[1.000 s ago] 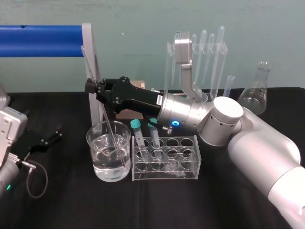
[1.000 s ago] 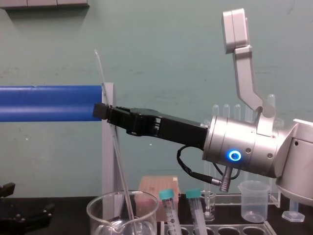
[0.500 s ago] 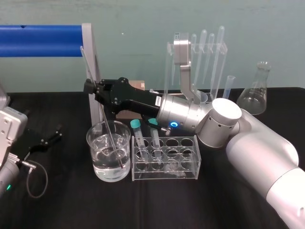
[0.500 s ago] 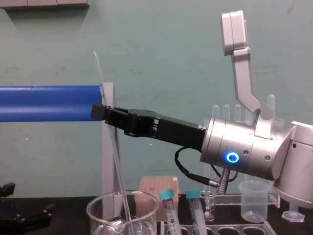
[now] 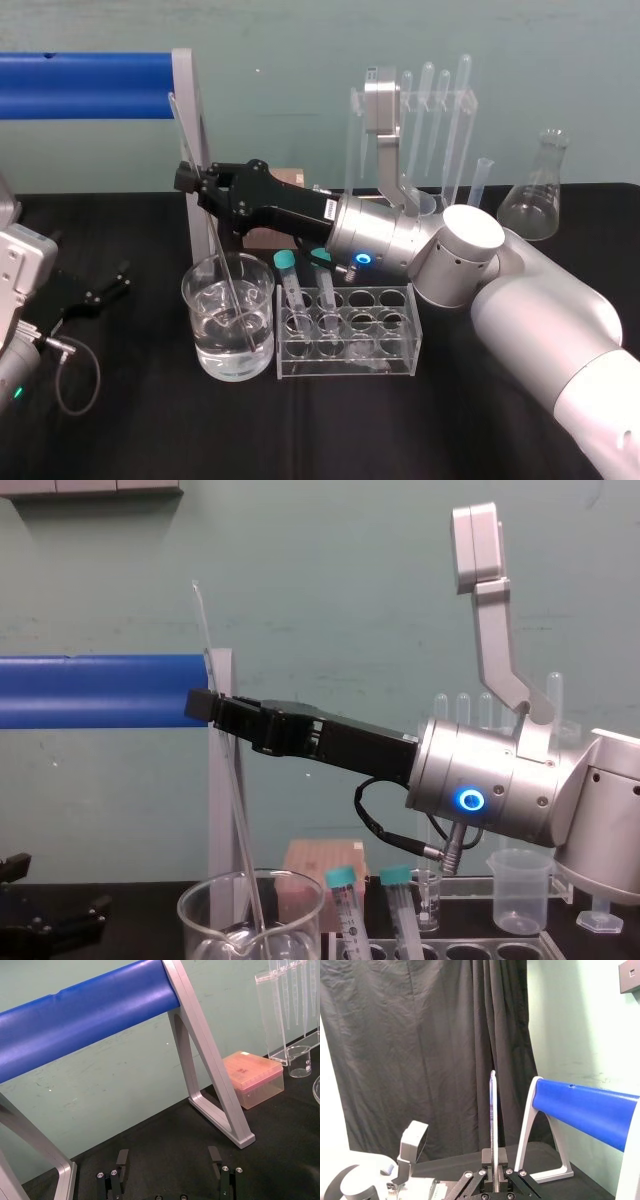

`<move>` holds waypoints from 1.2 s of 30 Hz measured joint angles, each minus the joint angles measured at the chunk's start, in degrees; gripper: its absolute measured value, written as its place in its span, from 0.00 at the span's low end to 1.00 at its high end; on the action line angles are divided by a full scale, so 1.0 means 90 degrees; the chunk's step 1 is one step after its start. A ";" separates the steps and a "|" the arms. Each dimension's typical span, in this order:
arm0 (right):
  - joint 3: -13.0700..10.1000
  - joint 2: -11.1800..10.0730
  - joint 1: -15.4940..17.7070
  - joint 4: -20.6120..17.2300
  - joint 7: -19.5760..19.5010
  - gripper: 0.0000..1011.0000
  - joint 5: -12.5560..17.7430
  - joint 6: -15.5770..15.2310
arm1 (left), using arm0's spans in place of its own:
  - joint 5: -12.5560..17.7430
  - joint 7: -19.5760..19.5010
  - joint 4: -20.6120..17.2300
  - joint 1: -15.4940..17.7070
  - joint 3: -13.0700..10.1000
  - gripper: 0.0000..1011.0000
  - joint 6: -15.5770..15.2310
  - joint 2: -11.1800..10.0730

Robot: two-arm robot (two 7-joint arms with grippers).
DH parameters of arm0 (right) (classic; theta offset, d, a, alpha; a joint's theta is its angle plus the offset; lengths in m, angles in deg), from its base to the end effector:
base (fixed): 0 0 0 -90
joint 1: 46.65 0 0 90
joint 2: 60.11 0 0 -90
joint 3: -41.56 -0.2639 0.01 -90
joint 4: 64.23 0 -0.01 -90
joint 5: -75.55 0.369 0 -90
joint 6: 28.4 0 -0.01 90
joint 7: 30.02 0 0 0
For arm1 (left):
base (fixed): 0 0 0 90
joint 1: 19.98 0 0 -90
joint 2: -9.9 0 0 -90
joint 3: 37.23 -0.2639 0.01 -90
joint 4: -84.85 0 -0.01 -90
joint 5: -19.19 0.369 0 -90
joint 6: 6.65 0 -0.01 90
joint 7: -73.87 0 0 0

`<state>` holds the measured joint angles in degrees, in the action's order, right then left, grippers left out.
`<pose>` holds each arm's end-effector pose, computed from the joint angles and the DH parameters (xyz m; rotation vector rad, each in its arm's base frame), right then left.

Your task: Hold the thermometer with one hand and immerse one end into the beaker, then reinsert it into the test tube rack.

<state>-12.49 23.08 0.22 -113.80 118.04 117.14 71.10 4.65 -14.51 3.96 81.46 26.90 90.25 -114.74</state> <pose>0.5377 0.1085 -0.2265 0.2419 0.0345 -0.2089 0.4108 0.0519 -0.2928 0.3047 -0.2850 1.2479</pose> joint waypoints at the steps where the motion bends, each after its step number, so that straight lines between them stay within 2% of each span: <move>1: -0.0003 0.0004 -0.0001 0.0007 0.0001 0.06 -0.0001 0.0004 | 0.0000 0.0000 0.0000 0.0000 0.0000 1.00 0.0000 0.0000; 36: -0.0011 -0.0002 0.0010 -0.0020 0.0010 0.06 -0.0045 -0.0015 | 0.0000 0.0000 0.0000 -0.0001 0.0000 1.00 0.0000 0.0000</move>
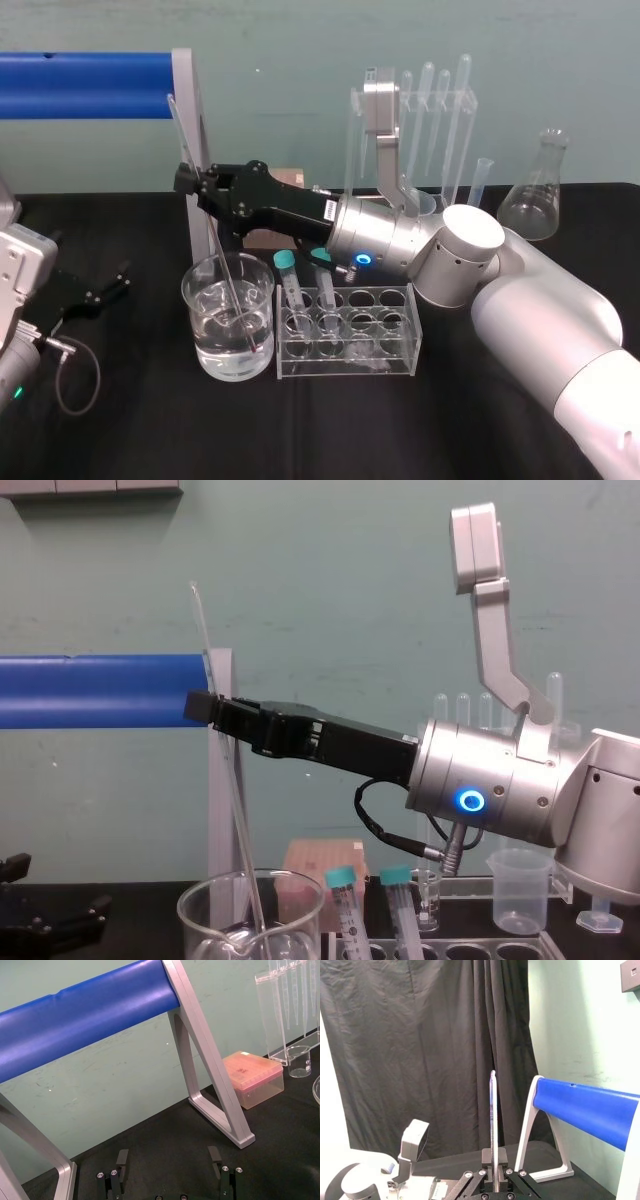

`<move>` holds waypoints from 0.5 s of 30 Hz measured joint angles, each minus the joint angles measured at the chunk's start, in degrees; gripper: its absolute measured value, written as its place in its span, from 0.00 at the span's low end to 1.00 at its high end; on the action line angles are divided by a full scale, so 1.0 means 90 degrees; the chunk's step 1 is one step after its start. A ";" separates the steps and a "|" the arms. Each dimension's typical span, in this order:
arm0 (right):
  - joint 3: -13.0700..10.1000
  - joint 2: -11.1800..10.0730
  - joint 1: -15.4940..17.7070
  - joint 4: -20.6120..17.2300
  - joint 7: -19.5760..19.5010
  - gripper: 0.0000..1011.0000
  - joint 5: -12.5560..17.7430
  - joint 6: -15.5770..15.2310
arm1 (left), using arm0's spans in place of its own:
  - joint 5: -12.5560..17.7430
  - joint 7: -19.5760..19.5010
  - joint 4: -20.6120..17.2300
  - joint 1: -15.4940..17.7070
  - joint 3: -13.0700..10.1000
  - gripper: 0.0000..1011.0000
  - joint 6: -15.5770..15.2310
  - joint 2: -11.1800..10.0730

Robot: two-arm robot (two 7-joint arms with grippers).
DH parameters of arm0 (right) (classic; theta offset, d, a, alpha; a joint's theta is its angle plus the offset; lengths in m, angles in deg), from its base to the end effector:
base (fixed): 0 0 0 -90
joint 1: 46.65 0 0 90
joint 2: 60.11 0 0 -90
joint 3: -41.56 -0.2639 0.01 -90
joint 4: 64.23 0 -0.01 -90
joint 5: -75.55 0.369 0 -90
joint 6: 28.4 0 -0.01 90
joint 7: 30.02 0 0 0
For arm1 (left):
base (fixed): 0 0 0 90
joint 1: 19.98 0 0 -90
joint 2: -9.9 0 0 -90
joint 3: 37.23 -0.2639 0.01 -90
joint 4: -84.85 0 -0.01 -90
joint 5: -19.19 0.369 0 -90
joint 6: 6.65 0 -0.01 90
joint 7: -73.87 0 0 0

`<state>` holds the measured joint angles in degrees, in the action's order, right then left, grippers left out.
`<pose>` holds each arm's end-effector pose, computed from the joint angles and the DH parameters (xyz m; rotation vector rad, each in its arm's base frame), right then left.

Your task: Hold the thermometer with one hand and immerse one end into the beaker, then reinsert it into the test tube rack.

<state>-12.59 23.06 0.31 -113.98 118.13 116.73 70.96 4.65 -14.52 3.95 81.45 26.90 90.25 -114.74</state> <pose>0.5375 0.1085 -0.2261 0.2367 0.0324 -0.2060 0.4107 0.0518 -0.2928 0.3046 -0.2849 1.2476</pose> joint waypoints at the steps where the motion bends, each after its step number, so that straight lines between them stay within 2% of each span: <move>1: 0.0001 -0.0001 0.0001 0.0001 0.0001 0.06 -0.0001 0.0000 | 0.0000 0.0000 0.0000 0.0000 0.0000 1.00 0.0000 0.0000; 15: 0.0005 -0.0044 0.0035 -0.0090 -0.0023 0.06 -0.0013 -0.0013 | 0.0000 0.0000 0.0000 0.0000 0.0000 1.00 0.0000 0.0000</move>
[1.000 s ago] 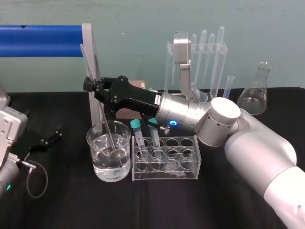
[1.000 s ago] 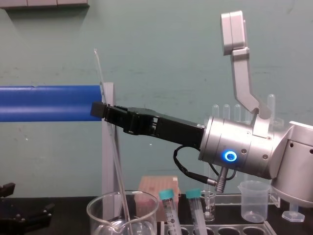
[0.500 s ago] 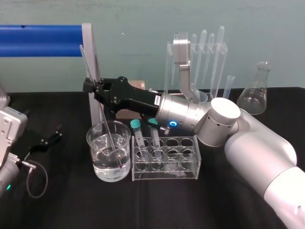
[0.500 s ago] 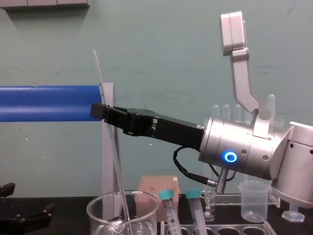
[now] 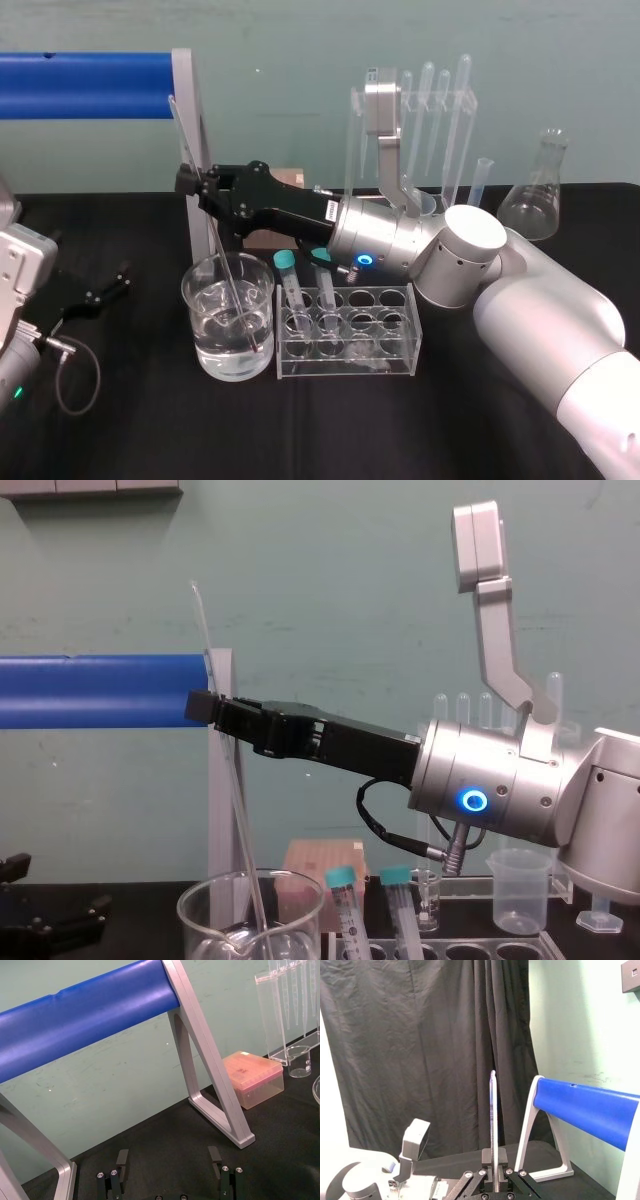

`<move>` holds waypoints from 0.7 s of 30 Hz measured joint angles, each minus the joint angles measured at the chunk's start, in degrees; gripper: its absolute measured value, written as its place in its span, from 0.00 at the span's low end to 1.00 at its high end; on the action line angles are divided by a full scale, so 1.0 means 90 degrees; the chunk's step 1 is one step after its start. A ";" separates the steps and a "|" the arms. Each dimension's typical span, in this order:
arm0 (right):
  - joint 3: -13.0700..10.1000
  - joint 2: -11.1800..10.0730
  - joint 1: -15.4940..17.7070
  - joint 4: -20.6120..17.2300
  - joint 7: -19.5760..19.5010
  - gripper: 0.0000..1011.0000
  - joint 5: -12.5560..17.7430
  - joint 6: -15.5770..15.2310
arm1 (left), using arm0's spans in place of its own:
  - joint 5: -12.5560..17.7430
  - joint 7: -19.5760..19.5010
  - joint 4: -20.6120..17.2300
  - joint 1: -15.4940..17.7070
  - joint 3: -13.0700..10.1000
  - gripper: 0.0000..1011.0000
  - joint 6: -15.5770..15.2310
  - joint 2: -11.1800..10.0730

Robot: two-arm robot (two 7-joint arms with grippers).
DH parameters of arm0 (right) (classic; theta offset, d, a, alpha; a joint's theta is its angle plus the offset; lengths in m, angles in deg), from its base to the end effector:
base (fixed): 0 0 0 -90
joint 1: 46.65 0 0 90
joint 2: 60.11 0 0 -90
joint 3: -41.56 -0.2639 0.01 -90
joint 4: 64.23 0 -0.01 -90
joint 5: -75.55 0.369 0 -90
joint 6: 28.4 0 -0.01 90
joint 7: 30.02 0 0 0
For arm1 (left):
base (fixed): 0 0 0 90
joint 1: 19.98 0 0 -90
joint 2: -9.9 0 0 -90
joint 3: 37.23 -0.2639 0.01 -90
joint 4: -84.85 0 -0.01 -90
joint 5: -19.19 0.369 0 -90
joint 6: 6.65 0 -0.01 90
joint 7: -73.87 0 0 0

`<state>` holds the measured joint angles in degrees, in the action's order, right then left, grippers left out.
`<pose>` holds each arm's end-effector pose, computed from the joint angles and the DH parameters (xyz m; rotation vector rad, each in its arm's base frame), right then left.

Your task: Hold the thermometer with one hand and immerse one end into the beaker, then reinsert it into the test tube rack.

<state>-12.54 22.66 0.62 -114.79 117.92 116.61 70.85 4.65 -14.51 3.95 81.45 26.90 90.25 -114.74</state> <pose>0.5362 0.1076 -0.2250 0.2339 0.0280 -0.2060 0.4107 0.0518 -0.2928 0.3046 -0.2850 1.2478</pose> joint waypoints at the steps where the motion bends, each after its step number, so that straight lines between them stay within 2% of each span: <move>1: 0.0002 -0.0002 0.0000 -0.0003 -0.0006 0.06 -0.0001 -0.0001 | 0.0000 0.0000 0.0000 0.0000 0.0000 1.00 0.0000 0.0000; 21: 0.0025 -0.0049 0.0060 -0.0122 -0.0060 0.06 0.0003 -0.0032 | 0.0000 0.0000 0.0000 0.0000 0.0000 1.00 0.0000 0.0000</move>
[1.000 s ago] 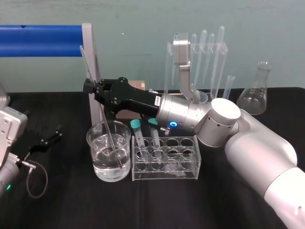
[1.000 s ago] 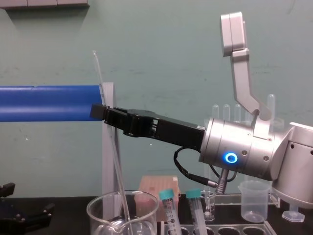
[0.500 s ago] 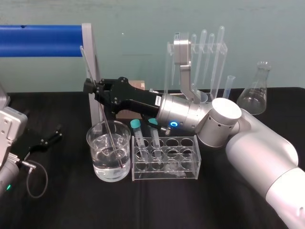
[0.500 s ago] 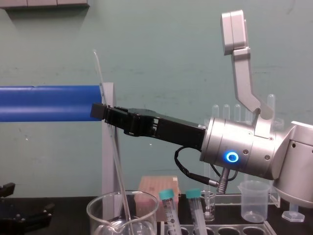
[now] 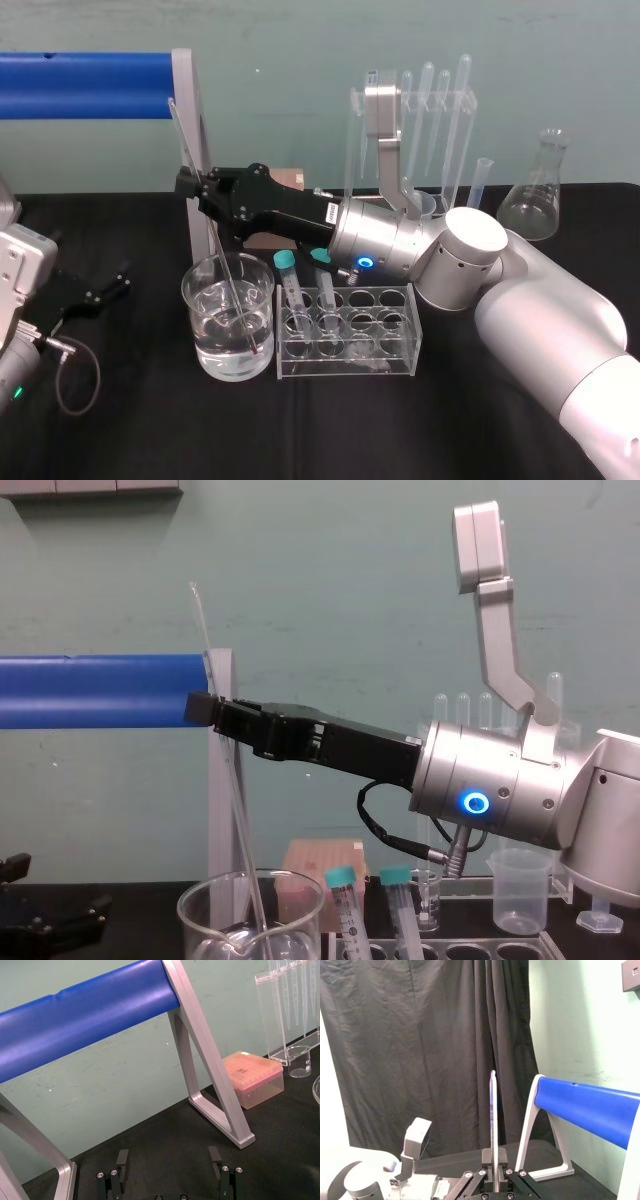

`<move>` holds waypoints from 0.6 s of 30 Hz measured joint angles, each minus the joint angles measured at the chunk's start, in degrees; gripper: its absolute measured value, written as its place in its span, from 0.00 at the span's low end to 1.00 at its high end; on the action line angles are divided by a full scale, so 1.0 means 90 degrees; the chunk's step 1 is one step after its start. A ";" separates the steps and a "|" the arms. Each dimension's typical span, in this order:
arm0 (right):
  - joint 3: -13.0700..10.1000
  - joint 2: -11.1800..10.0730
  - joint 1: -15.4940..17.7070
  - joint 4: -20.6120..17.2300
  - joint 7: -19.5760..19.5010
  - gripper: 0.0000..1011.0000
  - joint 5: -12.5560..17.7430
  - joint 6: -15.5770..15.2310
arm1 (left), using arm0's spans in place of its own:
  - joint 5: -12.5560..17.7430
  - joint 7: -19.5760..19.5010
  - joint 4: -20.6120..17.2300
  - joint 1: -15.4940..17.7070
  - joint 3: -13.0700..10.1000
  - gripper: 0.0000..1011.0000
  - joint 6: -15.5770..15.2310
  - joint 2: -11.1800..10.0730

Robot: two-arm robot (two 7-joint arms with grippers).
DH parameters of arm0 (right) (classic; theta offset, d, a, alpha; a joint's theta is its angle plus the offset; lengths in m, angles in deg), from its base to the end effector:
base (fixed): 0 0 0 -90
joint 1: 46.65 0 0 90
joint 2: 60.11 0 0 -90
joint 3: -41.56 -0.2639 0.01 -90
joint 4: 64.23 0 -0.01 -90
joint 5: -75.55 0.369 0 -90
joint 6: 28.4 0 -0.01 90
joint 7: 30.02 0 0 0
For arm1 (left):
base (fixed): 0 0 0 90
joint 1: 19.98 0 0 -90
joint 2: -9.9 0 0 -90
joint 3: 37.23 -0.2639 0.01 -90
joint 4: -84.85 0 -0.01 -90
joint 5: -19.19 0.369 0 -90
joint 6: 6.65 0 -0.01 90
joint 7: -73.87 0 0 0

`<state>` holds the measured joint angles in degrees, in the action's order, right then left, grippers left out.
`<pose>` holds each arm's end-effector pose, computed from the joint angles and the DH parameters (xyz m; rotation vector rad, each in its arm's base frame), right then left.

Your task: Hold the thermometer with one hand and immerse one end into the beaker, then reinsert it into the test tube rack.

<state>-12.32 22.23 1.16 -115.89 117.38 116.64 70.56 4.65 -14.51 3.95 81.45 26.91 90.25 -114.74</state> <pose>0.5336 0.1080 -0.2249 0.2313 0.0291 -0.2075 0.4107 0.0519 -0.2928 0.3046 -0.2850 1.2480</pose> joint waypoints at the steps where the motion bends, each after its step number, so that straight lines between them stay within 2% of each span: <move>1: 0.0002 -0.0003 0.0000 -0.0005 -0.0001 0.06 0.0001 0.0000 | 0.0000 0.0000 0.0000 0.0000 0.0000 1.00 0.0000 0.0000; 18: 0.0021 -0.0015 0.0013 -0.0038 -0.0023 0.06 0.0026 -0.0009 | 0.0000 0.0000 0.0000 0.0000 0.0000 1.00 0.0000 0.0000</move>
<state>-12.13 22.09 1.27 -116.23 117.18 116.87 70.48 4.65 -14.51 3.96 81.45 26.90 90.25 -114.74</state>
